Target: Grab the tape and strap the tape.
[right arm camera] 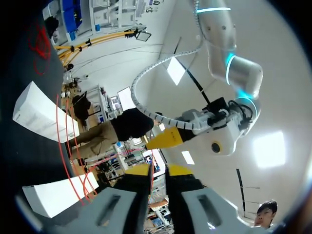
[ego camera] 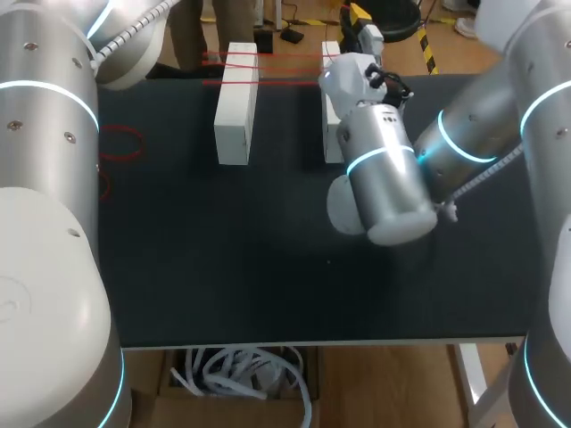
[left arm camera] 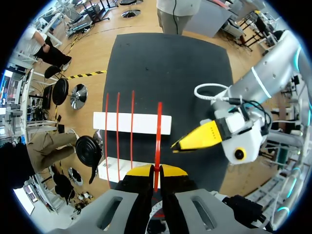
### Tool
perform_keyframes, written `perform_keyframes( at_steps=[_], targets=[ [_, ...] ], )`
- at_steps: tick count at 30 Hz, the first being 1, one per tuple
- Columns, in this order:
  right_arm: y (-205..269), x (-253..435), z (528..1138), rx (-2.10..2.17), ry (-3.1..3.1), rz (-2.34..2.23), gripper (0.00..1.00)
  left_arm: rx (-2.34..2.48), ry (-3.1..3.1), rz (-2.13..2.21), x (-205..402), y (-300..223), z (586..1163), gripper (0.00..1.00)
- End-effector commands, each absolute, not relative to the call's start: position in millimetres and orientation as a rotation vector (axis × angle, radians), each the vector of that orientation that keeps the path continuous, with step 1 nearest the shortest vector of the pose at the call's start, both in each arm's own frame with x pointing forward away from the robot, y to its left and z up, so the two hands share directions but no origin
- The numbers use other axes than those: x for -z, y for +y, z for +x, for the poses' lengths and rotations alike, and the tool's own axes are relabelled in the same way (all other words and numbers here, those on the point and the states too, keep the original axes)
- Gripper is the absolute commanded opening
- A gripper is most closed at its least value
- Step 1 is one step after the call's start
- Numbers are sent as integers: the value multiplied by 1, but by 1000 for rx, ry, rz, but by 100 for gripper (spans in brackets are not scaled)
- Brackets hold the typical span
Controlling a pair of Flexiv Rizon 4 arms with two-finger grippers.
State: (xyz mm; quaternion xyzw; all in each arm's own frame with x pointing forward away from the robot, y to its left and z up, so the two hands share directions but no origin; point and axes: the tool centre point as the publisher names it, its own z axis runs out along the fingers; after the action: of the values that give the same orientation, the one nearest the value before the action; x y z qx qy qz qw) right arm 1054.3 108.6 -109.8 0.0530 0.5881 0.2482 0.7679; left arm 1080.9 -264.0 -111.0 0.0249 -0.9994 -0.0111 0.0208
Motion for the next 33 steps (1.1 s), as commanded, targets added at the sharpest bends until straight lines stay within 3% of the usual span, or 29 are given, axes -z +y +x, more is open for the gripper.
perform_keyframes(
  at_steps=[1, 5, 8, 12, 15, 17, 20, 22, 23, 24, 33],
  targets=[
    [91, 101, 1052, -570, 1338, 85, 0, 43, -3094, 77, 109, -265, 1082, 0],
    [77, 100, 1052, -584, 1333, 86, 2, 43, -3094, 77, 109, -265, 1082, 0],
    [65, 100, 1052, -592, 1329, 90, 13, 43, -3094, 77, 109, -265, 1082, 0],
    [47, 101, 1056, -589, 1325, 99, 16, 43, -3094, 77, 109, -265, 1082, 0],
    [30, 101, 1063, -581, 1320, 107, 37, 43, -3094, 77, 109, -265, 1082, 0],
    [19, 101, 1067, -583, 1321, 136, 28, 43, -3094, 77, 109, -265, 1082, 0],
    [7, 102, 1071, -587, 1320, 152, 29, 43, -3094, 77, 109, -265, 1082, 0],
    [1, 102, 1075, -601, 1320, 175, 40, 43, -3094, 77, 109, -265, 1082, 0],
    [-3, 103, 1078, -608, 1324, 171, 64, 43, -3094, 77, 109, -265, 1082, 0],
    [-5, 103, 1080, -627, 1328, 168, 100, 43, -3094, 77, 109, -265, 1082, 0],
    [-8, 103, 1083, -635, 1324, 178, 100, 43, -3094, 77, 109, -265, 1082, 0]
  ],
)
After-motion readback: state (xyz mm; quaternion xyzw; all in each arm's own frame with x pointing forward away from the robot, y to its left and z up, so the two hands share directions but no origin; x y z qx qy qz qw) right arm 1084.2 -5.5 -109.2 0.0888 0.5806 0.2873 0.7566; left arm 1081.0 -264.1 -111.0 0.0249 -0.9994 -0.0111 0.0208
